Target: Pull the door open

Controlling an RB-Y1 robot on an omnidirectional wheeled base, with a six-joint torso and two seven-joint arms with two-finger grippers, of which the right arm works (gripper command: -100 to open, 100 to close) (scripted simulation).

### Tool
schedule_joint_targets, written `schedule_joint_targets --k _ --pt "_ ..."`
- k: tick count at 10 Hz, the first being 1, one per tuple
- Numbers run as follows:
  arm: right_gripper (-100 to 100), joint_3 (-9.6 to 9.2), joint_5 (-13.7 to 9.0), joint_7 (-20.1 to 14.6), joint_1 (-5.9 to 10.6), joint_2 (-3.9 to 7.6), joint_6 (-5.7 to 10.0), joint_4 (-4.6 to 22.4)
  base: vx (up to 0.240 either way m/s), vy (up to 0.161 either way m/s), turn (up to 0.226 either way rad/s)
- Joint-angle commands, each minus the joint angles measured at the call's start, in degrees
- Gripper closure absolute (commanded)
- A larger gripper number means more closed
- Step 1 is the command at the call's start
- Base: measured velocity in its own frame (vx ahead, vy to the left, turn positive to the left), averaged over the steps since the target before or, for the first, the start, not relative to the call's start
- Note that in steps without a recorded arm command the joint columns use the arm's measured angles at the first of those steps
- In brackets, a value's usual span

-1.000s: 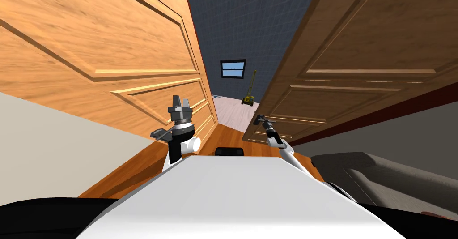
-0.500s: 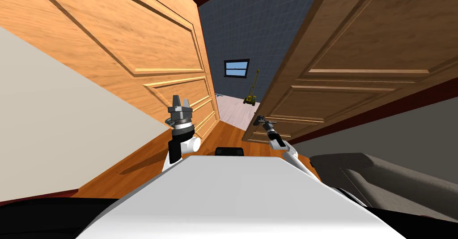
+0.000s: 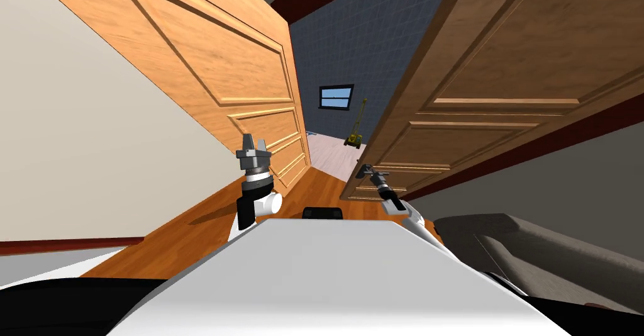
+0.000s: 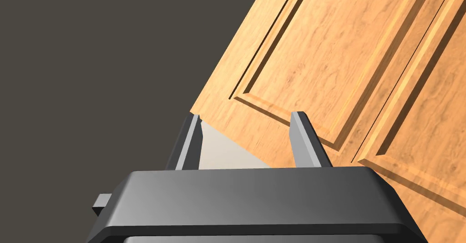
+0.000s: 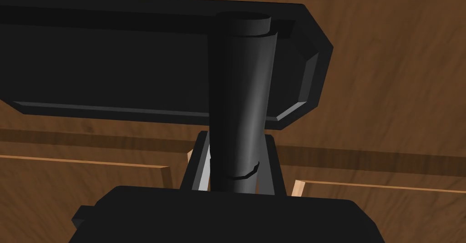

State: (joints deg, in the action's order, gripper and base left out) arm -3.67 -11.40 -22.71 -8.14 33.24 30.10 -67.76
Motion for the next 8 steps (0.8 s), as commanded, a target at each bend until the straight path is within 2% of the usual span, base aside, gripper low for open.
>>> schedule_joint_targets --k 1,7,8 --pt "100 -0.77 -0.11 -1.01 -1.21 1.28 1.71 -0.5 -0.249 -0.074 0.165" --pt "100 -3.38 -0.52 -4.17 -5.21 5.78 6.87 -1.81 -0.213 -0.086 0.114" --pt "100 -3.5 -0.37 -3.91 -4.78 5.19 6.54 -1.33 -0.091 -0.031 0.03"
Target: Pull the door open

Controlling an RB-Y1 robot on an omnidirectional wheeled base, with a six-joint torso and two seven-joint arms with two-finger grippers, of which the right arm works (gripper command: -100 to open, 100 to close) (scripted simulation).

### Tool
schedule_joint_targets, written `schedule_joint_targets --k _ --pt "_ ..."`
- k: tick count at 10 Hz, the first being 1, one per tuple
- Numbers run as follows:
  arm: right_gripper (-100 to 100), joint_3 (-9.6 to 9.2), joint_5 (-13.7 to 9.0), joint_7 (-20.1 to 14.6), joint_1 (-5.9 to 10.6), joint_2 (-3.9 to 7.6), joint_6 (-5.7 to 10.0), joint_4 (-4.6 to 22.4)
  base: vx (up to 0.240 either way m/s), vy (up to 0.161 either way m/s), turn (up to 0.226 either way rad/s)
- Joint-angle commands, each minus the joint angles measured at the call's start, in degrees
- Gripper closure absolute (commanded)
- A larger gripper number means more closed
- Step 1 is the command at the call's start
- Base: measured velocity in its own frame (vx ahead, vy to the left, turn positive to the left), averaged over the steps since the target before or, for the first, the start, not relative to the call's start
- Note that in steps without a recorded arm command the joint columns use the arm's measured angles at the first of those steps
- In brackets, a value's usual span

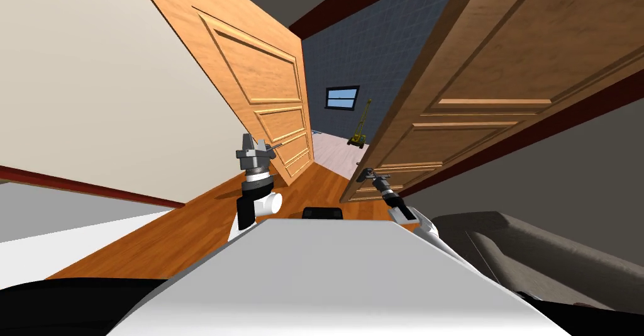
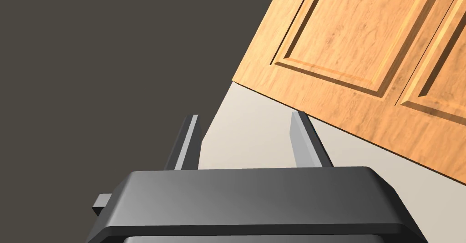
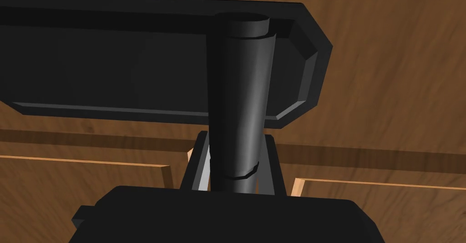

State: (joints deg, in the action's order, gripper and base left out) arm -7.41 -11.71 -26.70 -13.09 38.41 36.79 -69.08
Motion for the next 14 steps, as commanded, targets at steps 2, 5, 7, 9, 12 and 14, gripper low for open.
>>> schedule_joint_targets --k 2,5,7,9,12,14 --pt "100 -0.49 -0.06 -0.88 -0.81 1.25 1.93 0.37 -0.185 -0.092 0.179" --pt "100 -1.14 -0.14 -2.02 -1.86 2.87 4.43 0.85 -0.208 -0.081 0.146" --pt "100 -1.56 -0.2 -2.77 -2.55 3.94 6.09 1.17 -0.202 -0.078 0.149" --pt "100 -1.9 -0.24 -3.36 -3.1 4.79 7.4 1.42 -0.198 -0.101 0.121" --pt "100 -2.75 -0.03 -3.72 -3.38 5.04 8.45 1.81 -0.133 -0.048 0.081" --pt "100 -3.05 -0.07 -4.15 -3.61 5.67 9.67 2.34 -0.202 -0.07 0.168"
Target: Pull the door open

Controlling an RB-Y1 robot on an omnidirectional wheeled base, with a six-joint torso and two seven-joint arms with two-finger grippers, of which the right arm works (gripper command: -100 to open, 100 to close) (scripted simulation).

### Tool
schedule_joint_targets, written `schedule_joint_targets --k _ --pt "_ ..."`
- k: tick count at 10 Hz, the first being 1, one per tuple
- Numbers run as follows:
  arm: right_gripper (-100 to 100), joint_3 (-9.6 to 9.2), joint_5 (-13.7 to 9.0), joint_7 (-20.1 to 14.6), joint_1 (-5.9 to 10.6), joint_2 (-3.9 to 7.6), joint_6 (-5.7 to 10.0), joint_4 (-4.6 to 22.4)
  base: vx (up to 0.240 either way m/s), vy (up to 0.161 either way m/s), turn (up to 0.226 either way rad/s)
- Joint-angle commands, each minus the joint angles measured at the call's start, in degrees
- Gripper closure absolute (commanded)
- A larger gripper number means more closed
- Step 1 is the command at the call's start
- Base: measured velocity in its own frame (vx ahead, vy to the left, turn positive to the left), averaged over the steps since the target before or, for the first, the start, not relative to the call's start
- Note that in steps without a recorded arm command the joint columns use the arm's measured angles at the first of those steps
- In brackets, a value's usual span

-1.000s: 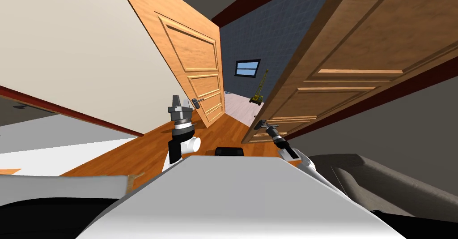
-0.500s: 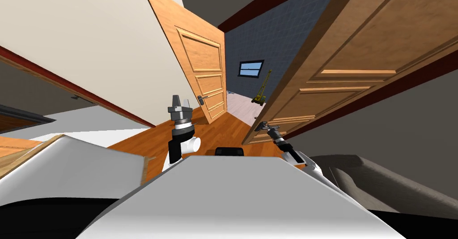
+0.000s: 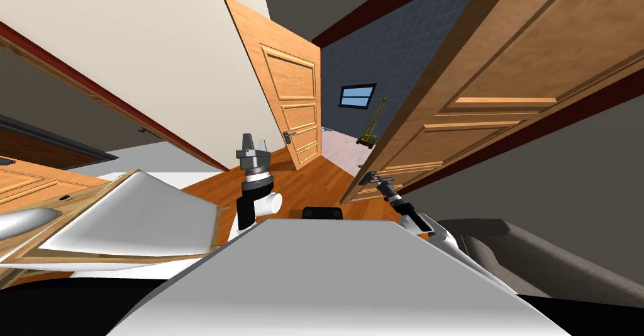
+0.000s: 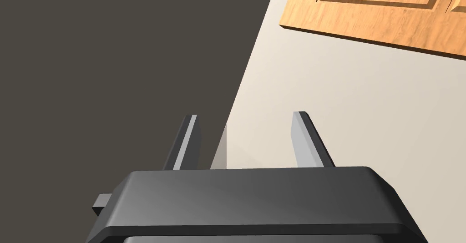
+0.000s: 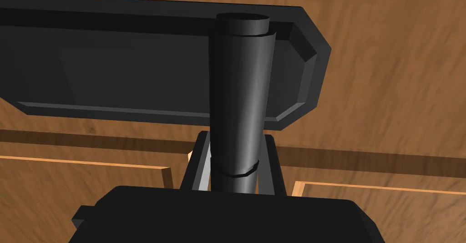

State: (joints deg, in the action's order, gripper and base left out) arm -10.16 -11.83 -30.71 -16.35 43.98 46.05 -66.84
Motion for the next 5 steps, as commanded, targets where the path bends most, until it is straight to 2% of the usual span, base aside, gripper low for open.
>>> schedule_joint_targets --k 1,5 --pt "100 -0.46 0.03 -0.4 -0.49 0.47 1.12 0.42 -0.21 -0.089 0.138" --pt "100 -1.16 -0.06 -1.4 -1.02 1.97 3.99 1.7 -0.205 -0.11 0.158"
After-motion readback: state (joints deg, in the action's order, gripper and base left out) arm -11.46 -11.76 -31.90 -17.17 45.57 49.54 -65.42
